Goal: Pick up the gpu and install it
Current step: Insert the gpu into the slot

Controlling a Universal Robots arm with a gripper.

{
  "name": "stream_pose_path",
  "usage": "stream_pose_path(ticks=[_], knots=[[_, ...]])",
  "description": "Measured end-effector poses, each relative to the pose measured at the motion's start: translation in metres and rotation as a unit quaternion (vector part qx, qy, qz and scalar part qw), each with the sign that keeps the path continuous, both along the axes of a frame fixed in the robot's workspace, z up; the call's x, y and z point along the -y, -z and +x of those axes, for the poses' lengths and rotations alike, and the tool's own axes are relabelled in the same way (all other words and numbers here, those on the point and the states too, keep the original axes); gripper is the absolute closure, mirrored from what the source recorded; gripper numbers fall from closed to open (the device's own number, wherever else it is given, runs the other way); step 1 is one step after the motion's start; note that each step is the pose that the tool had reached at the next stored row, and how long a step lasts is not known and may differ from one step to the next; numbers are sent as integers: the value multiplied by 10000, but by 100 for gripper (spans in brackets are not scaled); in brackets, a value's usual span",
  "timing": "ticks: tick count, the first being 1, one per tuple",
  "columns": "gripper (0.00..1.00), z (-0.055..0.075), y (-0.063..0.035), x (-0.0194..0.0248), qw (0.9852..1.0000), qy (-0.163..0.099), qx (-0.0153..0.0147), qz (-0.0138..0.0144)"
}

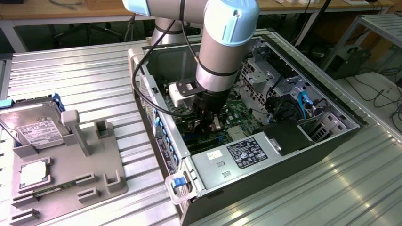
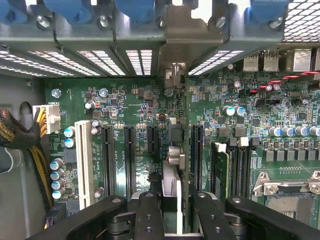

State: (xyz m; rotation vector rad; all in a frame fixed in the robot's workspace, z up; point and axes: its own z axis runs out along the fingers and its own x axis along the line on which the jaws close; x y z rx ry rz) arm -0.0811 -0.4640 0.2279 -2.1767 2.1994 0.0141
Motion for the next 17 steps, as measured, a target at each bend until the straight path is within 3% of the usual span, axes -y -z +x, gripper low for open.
stream_pose_path(ticks=[6, 13, 17], knots=[[72, 0, 0, 0, 10000, 0, 0, 0], [72, 0, 0, -25, 10000, 0, 0, -42], [72, 0, 0, -35, 10000, 0, 0, -50]])
